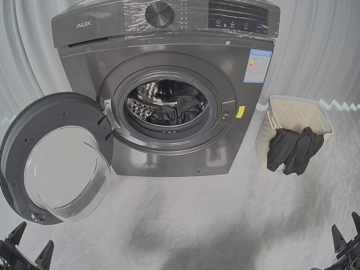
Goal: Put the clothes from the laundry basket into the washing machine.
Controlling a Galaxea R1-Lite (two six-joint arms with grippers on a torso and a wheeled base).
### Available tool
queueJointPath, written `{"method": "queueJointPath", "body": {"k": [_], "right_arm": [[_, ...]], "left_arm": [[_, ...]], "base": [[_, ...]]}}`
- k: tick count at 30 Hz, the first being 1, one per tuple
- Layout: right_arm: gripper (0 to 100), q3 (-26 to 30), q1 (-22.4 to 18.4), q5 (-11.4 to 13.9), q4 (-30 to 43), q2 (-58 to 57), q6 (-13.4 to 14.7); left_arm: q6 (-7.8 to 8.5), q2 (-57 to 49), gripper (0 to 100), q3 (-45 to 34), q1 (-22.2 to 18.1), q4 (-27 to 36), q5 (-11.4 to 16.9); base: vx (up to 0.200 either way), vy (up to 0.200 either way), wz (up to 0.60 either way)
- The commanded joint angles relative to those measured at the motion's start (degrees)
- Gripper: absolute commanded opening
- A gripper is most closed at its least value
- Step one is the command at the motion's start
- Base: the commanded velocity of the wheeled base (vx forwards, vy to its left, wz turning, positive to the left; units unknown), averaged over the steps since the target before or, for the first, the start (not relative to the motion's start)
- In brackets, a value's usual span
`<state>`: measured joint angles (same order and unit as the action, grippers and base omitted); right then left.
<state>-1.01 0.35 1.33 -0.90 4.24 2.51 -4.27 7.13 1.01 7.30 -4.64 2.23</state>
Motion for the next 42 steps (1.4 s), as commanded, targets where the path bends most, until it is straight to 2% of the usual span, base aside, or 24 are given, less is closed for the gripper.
{"method": "queueJointPath", "body": {"k": [1, 2, 4, 7, 8, 9, 10, 19, 21, 24, 34, 42], "right_arm": [[100, 1.0, -0.8, -2.7, 0.9, -4.2, -1.5], [100, 1.0, -0.6, -1.7, 1.0, -4.2, -2.2], [100, 1.0, -0.5, -0.8, 0.9, -4.2, -2.3], [100, 1.0, -0.6, -1.2, 1.0, -4.2, -1.9], [100, 1.0, -0.6, -1.2, 1.0, -4.2, -2.0], [100, 1.0, -0.6, -1.9, 1.0, -4.2, -2.1], [100, 1.0, -0.6, -1.7, 1.0, -4.2, -2.4], [100, 1.0, -0.6, -1.6, 0.9, -4.2, -2.3], [100, 1.0, -0.7, -1.6, 0.9, -4.2, -2.3], [100, 1.0, -0.7, -1.6, 0.9, -4.2, -2.3], [100, 1.0, -0.7, -1.6, 0.9, -4.2, -2.3], [100, 1.0, -0.6, -1.6, 0.9, -4.2, -2.3]], "left_arm": [[0.75, -6.2, 100, -1.0, -8.6, 0.5, 2.6], [0.84, -6.3, 100, -1.0, -7.5, 0.8, 3.1], [0.75, -7.1, 100, -0.8, -7.3, 1.3, 2.2], [3.3, -7.1, 100, -1.0, -7.2, 3.5, -0.7], [3.39, -7.1, 100, -0.9, -7.2, 3.9, -0.6], [4.79, -7.0, 100, -0.7, -7.0, 6.2, -0.3], [4.97, -7.0, 100, -0.6, -7.0, 6.2, 0.1], [4.35, -7.1, 100, -0.7, -7.2, 5.7, 0.0], [4.09, -7.1, 100, -0.7, -7.1, 5.6, 0.0], [2.77, -7.1, 100, -0.7, -7.0, 5.6, -0.5], [3.12, -7.1, 100, -0.7, -7.0, 5.5, -0.5], [2.25, -7.1, 100, -0.7, -7.0, 5.5, -0.7]], "base": [[0.0, 0.0, 0.0], [0.0, 0.0, 0.0], [0.0, 0.0, 0.0], [0.0, 0.0, 0.0], [0.0, 0.0, 0.0], [0.0, 0.0, 0.0], [0.0, 0.0, 0.0], [0.0, 0.0, 0.0], [0.0, -0.2, 0.0], [0.0, -0.2, 0.0], [0.0, -0.2, 0.0], [0.0, -0.15, 0.0]]}}
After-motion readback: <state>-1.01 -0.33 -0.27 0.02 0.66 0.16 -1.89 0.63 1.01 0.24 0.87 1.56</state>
